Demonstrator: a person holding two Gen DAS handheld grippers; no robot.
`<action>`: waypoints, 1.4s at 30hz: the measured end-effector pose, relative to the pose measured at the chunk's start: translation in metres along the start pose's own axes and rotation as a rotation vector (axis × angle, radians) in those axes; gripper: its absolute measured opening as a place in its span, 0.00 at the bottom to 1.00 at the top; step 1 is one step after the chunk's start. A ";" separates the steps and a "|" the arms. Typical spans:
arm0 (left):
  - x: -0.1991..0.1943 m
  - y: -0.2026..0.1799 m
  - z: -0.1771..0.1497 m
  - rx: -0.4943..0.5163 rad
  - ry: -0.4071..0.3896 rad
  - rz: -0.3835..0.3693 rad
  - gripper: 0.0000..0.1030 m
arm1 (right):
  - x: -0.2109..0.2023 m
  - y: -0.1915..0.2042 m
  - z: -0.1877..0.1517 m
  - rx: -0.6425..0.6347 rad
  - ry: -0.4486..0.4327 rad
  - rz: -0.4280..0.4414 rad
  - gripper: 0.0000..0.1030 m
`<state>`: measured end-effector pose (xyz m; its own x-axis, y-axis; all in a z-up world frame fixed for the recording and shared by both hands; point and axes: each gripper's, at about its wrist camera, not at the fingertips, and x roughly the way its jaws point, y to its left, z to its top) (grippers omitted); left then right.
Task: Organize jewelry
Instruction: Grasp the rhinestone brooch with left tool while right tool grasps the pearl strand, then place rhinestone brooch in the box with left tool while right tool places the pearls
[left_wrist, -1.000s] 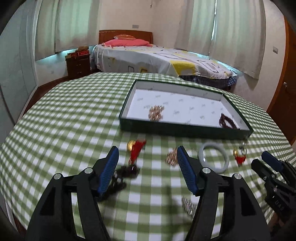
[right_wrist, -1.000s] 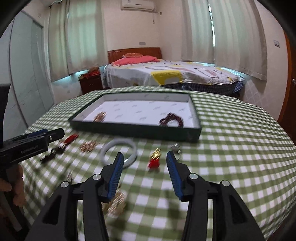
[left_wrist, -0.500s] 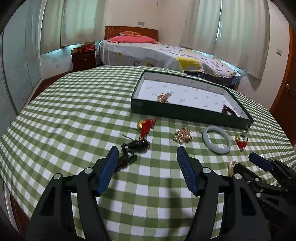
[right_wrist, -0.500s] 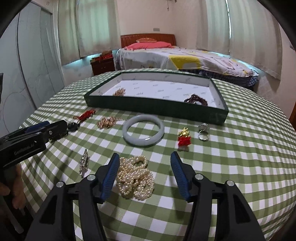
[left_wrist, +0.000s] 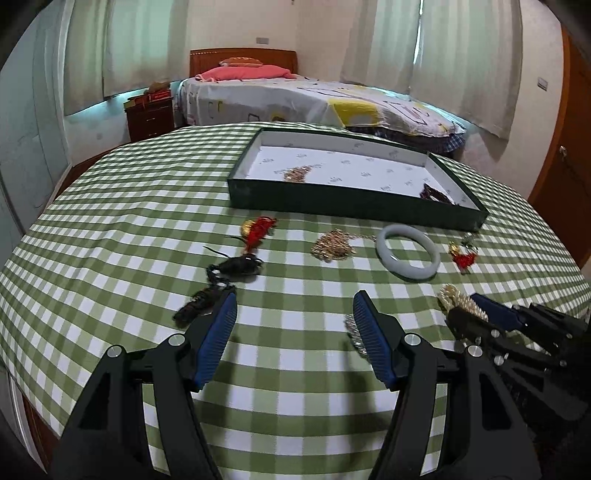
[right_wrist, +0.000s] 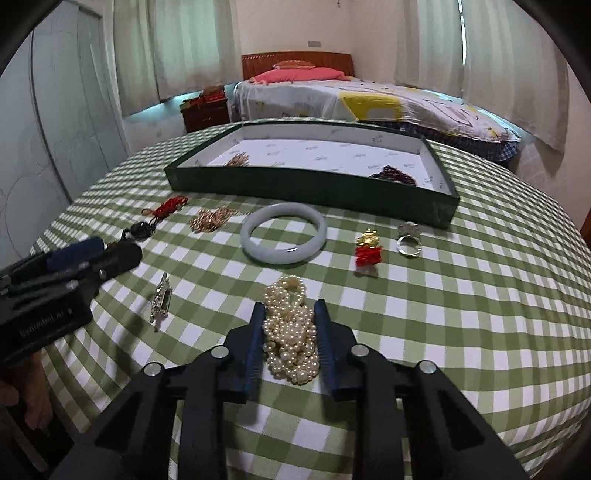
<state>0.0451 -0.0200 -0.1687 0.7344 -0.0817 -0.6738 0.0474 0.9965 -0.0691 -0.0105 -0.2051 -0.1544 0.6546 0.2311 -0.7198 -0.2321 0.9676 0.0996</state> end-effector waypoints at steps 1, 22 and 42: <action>0.001 -0.004 -0.001 0.008 0.005 -0.007 0.62 | -0.002 -0.003 0.000 0.010 -0.009 -0.004 0.24; 0.019 -0.030 -0.016 0.096 0.050 -0.056 0.14 | -0.013 -0.032 0.003 0.091 -0.070 -0.038 0.24; -0.003 -0.031 0.003 0.111 -0.067 -0.065 0.13 | -0.024 -0.028 0.009 0.078 -0.132 -0.045 0.24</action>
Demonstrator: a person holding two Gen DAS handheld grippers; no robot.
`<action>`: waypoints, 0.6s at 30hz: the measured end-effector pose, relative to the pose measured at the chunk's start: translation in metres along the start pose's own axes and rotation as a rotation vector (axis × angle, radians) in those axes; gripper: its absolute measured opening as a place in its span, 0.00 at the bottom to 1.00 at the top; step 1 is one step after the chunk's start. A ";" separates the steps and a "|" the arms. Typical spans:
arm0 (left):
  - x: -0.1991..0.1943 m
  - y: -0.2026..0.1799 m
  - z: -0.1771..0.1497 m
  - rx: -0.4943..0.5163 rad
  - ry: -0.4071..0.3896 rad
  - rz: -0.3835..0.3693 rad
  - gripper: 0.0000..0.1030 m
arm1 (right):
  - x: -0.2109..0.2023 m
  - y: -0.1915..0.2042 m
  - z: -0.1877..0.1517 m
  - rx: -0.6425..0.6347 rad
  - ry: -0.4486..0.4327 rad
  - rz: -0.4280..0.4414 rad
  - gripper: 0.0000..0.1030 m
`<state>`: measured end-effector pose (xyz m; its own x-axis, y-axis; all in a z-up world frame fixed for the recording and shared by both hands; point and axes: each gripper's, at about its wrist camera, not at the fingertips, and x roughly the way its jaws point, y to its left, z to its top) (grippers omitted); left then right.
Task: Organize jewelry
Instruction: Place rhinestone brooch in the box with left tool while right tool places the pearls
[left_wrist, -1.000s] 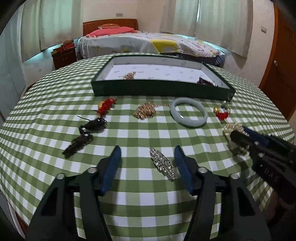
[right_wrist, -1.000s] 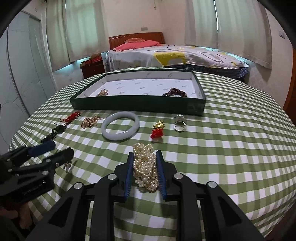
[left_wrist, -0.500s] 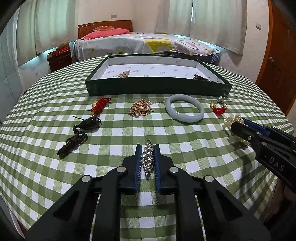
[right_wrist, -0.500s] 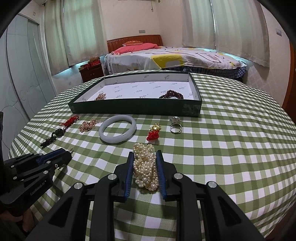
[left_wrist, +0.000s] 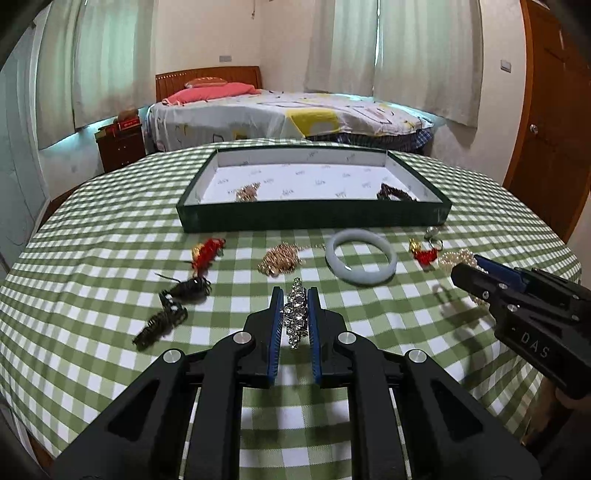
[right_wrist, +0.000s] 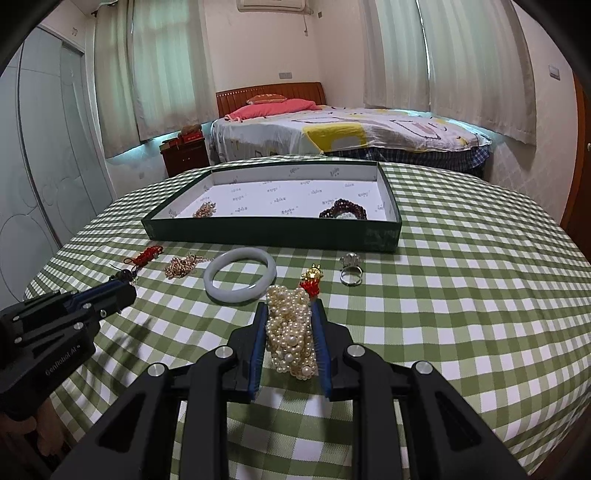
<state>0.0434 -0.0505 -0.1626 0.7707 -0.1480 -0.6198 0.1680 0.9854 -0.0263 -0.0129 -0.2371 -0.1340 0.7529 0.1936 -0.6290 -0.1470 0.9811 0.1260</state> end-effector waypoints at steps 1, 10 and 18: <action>0.000 0.001 0.001 -0.003 -0.004 0.002 0.13 | 0.000 0.000 0.001 -0.001 -0.001 -0.001 0.24; 0.003 0.013 0.019 -0.032 -0.032 0.017 0.13 | 0.000 0.001 0.015 -0.008 -0.025 -0.013 0.24; 0.010 0.017 0.046 -0.041 -0.072 0.009 0.13 | 0.005 0.001 0.042 -0.016 -0.064 -0.018 0.24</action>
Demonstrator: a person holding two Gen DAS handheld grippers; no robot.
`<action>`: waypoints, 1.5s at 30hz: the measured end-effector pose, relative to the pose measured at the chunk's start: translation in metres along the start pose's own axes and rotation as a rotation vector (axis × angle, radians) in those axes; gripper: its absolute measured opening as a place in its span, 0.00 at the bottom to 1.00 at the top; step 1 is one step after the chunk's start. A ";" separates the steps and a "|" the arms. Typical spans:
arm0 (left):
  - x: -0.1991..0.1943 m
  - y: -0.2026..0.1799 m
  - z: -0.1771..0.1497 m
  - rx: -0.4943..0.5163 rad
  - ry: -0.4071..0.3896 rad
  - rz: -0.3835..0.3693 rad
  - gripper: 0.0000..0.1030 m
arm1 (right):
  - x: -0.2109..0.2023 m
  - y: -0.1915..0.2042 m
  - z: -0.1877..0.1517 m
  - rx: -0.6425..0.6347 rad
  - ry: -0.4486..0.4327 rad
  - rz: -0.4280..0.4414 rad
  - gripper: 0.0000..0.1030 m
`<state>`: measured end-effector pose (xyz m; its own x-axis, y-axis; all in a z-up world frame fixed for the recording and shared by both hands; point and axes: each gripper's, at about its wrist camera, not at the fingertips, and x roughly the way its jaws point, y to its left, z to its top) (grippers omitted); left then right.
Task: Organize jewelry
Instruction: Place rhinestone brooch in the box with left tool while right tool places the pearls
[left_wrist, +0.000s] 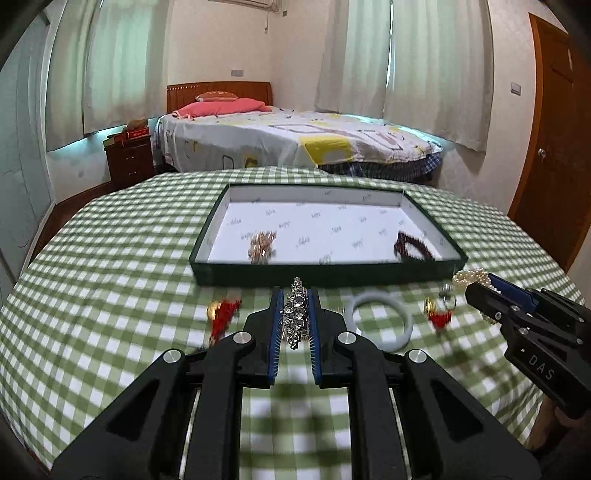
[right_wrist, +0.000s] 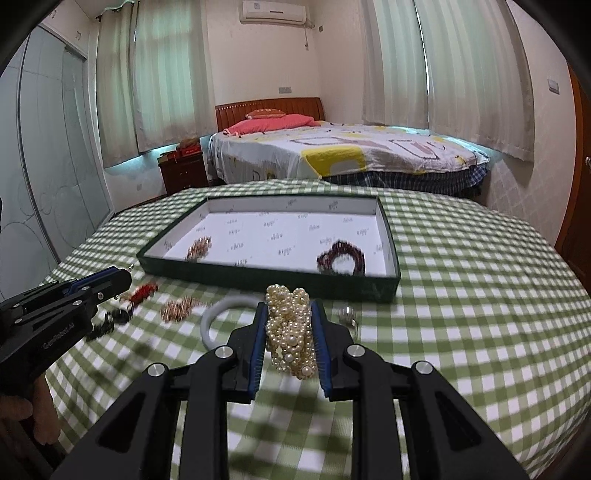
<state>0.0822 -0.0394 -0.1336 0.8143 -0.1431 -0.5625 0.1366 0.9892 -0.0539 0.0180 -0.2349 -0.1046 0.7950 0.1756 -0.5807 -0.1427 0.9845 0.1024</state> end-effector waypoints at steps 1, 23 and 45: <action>0.003 -0.001 0.005 0.001 -0.006 -0.004 0.13 | 0.001 0.000 0.004 0.000 -0.007 0.000 0.24; 0.119 -0.011 0.084 0.002 0.009 0.019 0.13 | 0.095 0.002 0.078 0.000 -0.025 0.027 0.24; 0.180 -0.004 0.068 -0.011 0.242 0.019 0.19 | 0.155 -0.013 0.066 0.062 0.209 0.026 0.25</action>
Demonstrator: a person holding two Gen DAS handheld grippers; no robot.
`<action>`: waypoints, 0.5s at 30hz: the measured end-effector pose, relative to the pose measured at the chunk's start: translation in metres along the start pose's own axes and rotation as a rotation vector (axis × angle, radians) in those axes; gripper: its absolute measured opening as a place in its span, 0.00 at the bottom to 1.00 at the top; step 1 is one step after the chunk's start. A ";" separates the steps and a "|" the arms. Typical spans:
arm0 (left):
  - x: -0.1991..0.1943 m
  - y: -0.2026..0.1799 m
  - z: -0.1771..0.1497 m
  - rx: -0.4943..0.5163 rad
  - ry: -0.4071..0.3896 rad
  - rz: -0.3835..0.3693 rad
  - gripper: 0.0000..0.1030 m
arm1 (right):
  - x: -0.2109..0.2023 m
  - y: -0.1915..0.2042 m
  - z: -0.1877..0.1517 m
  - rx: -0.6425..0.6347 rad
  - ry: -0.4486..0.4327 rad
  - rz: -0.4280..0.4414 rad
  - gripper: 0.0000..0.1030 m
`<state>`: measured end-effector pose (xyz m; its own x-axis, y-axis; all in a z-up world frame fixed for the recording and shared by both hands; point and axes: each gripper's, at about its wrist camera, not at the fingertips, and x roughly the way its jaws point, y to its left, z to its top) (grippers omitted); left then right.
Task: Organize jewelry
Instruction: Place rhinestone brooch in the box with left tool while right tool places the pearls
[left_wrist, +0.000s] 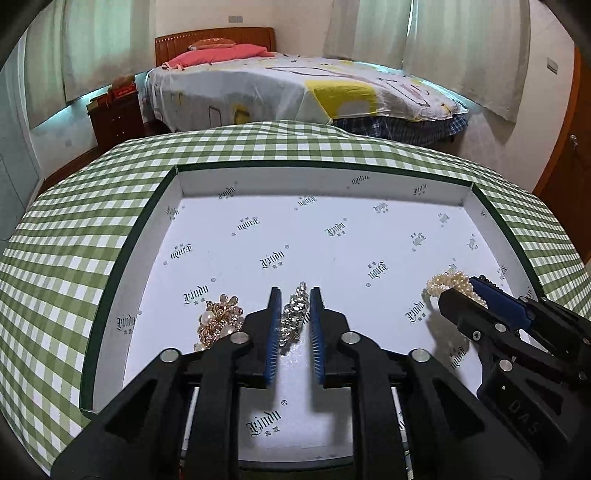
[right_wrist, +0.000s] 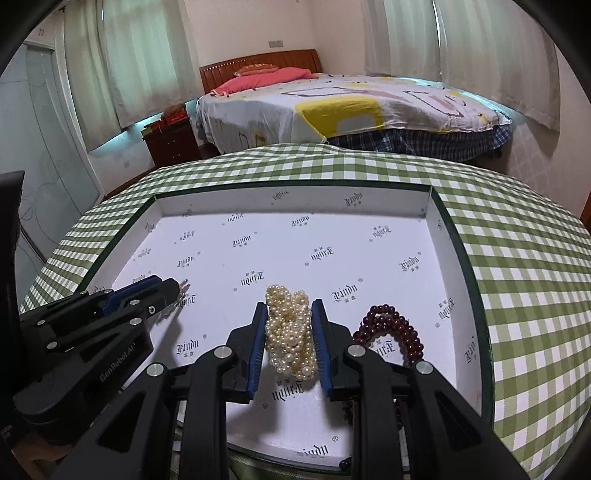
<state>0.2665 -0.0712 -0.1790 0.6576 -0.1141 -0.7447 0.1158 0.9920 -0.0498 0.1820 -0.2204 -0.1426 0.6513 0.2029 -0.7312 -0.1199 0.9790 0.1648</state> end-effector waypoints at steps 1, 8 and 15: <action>0.000 0.000 0.000 0.003 0.002 -0.001 0.23 | 0.000 0.000 0.000 0.001 0.001 0.000 0.26; -0.002 -0.004 0.001 0.019 -0.004 0.006 0.47 | -0.002 -0.002 -0.001 0.006 -0.007 -0.002 0.43; -0.008 0.001 -0.001 0.011 -0.009 0.010 0.52 | -0.006 -0.003 -0.002 0.009 -0.026 -0.009 0.49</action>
<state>0.2605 -0.0693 -0.1740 0.6651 -0.1049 -0.7394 0.1171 0.9925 -0.0355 0.1773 -0.2247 -0.1399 0.6713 0.1935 -0.7155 -0.1076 0.9805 0.1642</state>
